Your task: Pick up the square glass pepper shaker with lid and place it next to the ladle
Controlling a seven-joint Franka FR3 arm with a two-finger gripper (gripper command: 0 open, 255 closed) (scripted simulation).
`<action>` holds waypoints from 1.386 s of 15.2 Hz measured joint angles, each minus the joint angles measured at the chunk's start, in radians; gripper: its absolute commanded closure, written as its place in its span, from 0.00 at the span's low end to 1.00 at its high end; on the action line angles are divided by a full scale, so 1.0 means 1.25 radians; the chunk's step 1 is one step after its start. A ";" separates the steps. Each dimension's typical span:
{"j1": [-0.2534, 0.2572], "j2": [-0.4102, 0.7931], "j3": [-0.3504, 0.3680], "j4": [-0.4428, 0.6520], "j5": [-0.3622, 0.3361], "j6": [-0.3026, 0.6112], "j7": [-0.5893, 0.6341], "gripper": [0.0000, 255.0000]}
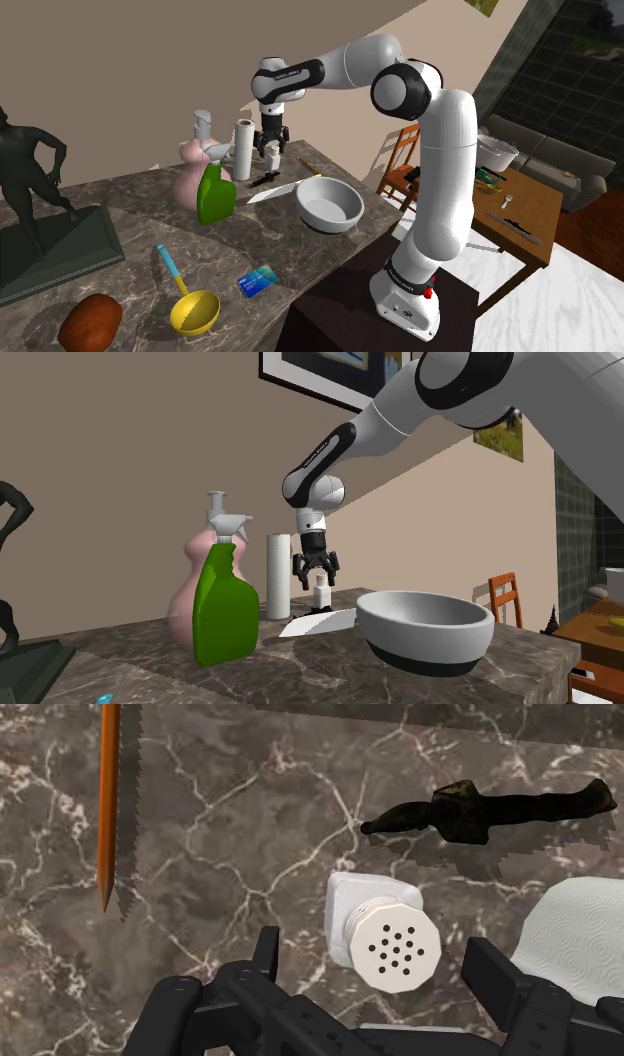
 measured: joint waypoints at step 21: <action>0.001 -0.021 -0.001 0.021 -0.002 -0.041 0.002 1.00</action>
